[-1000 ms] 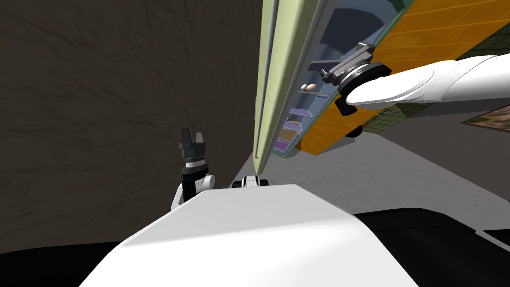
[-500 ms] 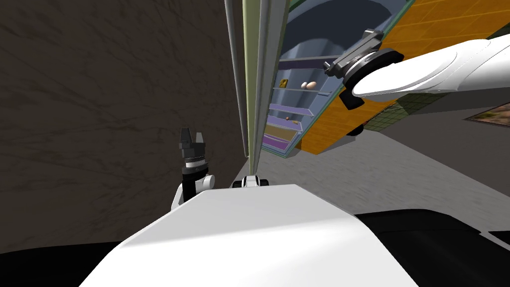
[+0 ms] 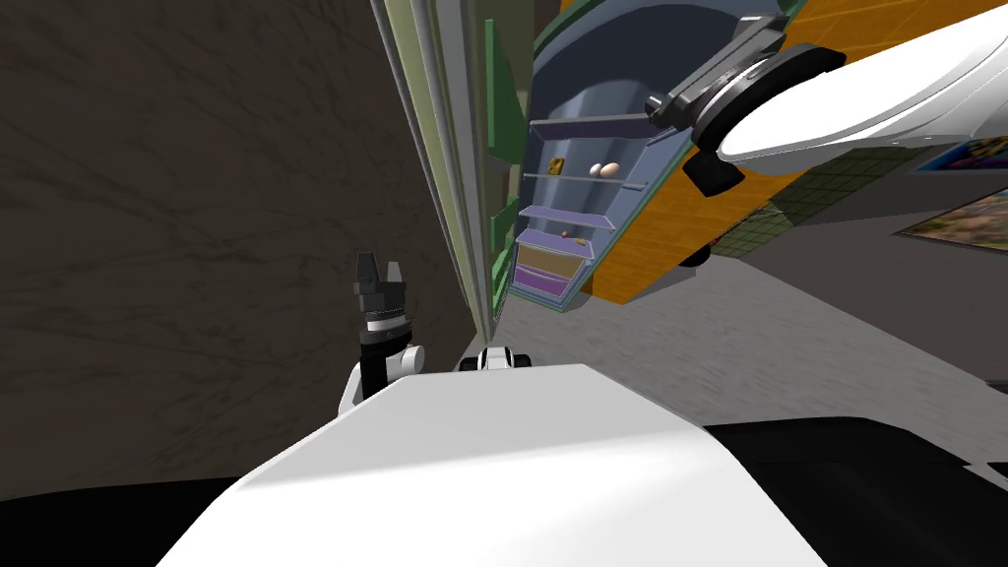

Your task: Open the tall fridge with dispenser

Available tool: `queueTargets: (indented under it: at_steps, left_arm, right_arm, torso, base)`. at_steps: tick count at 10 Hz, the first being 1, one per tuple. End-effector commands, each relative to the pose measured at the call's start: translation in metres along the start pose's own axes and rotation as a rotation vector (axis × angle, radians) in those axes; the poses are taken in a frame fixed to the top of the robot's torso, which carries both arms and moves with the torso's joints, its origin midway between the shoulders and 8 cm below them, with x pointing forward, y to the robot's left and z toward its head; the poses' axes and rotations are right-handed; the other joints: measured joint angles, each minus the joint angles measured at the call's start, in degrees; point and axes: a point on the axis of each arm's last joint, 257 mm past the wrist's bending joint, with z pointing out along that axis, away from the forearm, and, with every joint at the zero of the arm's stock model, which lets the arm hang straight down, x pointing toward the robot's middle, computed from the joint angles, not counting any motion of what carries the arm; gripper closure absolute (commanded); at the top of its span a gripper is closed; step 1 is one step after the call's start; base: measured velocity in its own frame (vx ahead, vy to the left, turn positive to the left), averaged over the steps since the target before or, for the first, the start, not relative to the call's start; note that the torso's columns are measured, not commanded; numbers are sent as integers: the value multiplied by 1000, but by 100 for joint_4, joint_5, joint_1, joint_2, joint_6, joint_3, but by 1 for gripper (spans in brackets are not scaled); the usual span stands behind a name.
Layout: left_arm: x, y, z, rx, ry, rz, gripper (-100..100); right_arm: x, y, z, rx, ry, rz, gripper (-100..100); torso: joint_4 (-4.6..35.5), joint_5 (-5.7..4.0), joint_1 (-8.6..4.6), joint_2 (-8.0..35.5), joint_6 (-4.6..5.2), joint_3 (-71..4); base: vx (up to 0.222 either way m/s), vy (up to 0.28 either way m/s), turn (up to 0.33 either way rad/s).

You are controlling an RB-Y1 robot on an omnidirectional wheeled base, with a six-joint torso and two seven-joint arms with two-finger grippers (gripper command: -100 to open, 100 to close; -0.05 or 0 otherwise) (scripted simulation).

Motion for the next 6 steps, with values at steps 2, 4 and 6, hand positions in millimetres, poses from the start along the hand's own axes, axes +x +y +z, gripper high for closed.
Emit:
queueTargets:
  at_steps: [2,4,6]
  left_arm:
    - [0,0,0,0,0,0,0]
    - [0,0,0,0,0,0,0]
    - [0,0,0,0,0,0,0]
  right_arm:
    - [0,0,0,-1,1,0,0]
    - [0,0,0,-1,1,0,0]
    - [0,0,0,-1,1,0,0]
  torso:
    - [3,1,3,6,0,4]
    - [3,1,2,6,1,4]
    - [2,1,1,4,1,3]
  base:
    - [0,0,0]
    - [0,0,0]
    - [0,0,0]
